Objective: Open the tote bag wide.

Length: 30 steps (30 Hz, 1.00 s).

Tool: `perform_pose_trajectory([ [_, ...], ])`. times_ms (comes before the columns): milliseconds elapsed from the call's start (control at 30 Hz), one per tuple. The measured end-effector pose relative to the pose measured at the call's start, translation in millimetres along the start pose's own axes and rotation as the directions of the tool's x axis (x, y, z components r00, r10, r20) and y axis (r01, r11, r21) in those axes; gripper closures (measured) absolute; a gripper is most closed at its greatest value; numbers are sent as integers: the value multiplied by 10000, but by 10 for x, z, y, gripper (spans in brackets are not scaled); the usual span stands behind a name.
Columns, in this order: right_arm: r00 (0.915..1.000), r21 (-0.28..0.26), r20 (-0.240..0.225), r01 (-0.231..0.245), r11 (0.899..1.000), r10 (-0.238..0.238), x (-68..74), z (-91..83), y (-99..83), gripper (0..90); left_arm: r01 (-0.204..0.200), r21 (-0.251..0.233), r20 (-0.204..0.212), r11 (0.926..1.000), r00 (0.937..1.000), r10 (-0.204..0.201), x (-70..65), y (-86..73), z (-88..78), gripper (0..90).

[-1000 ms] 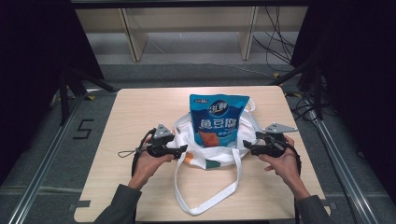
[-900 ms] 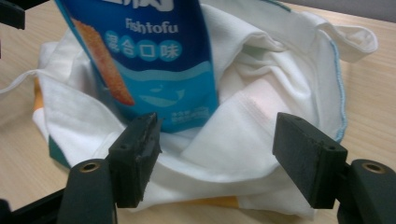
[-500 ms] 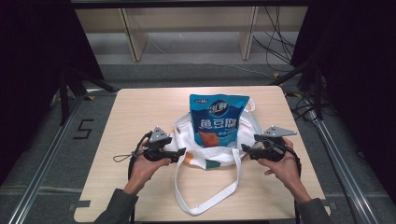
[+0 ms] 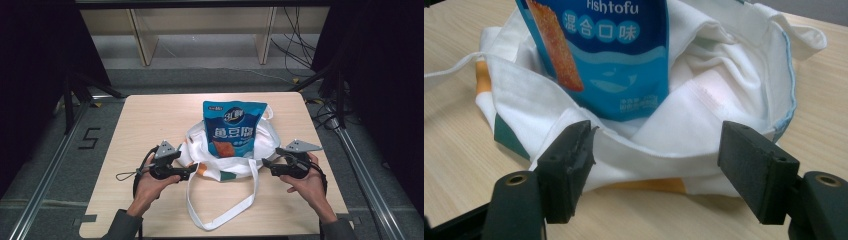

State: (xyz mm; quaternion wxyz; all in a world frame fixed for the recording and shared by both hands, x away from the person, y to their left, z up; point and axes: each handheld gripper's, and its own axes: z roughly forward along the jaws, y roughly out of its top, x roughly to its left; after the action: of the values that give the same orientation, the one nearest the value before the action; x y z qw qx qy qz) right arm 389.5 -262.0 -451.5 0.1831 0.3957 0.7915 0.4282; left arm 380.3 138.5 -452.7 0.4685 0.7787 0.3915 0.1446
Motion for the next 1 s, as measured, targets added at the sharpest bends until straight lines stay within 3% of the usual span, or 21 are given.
perform_pose_trajectory([
  [33, 9998, -59, 196, -27, 10000, 29, 11, -3, -13, 313, -9, -46, 36, 10000, 10000, 9, -8, -14, -1, 189],
  [167, 9998, 47, 84, -181, 9998, 181, 39, -6, -44, 313, 33, -84, 46, 10000, 10000, -32, -18, -52, -7, 157],
  [300, 9997, 165, 248, 85, 9998, -89, 41, -50, -100, 313, -39, -79, 206, 10000, 9998, 41, -53, -104, -16, 156],
  [367, 9995, 197, 268, -159, 9997, 153, 62, -58, -115, 313, 24, -9, 291, 10000, 9996, -24, -68, -110, -23, 156],
  [400, 9996, 210, 270, 109, 9997, -115, 35, -65, -125, 313, -17, -61, 264, 10000, 9996, 19, -81, -120, -28, 156],
  [467, 9998, 200, 190, 17, 9998, -21, 25, -77, -162, 313, -211, -10, 352, 9998, 9992, 211, -98, -139, -39, 156],
  [567, 9993, 242, 237, -295, 9993, 289, 53, -95, -184, 313, -70, -22, 338, 10000, 9994, 71, -134, -170, -39, 156],
  [633, 9999, 198, 156, -44, 9998, 41, 37, -94, -201, 313, -58, -22, 342, 10000, 9994, 59, -162, -191, -46, 157],
  [667, 9996, 245, 54, -266, 9993, 264, 59, -94, -211, 313, -117, -65, 355, 9999, 9993, 119, -183, -212, -52, 157],
  [733, 9996, 283, 145, -234, 9993, 230, 73, -98, -229, 309, -352, 40, 349, 9994, 9988, 351, -194, -230, -69, 157],
  [767, 9998, 269, 126, 165, 9995, -169, 46, -96, -229, 305, -454, 38, 439, 9990, 9980, 452, -201, -242, -73, 157],
  [800, 9997, 478, 28, -230, 9986, 229, 84, -103, -237, 295, -596, 49, 323, 9982, 9977, 595, -207, -255, -92, 157],
  [833, 9996, 297, 171, 206, 9993, -211, 61, -90, -243, 290, -780, 66, 353, 9969, 9964, 777, -192, -263, -106, 157],
  [867, 9999, 488, 71, -99, 9988, 96, 94, -97, -258, 290, -678, 64, 299, 9977, 9973, 676, -193, -290, -125, 157],
  [1000, 9999, 506, -36, -167, 9986, 169, 116, -100, -276, 290, -629, 67, 254, 9980, 9977, 627, -201, -347, -145, 157],
])
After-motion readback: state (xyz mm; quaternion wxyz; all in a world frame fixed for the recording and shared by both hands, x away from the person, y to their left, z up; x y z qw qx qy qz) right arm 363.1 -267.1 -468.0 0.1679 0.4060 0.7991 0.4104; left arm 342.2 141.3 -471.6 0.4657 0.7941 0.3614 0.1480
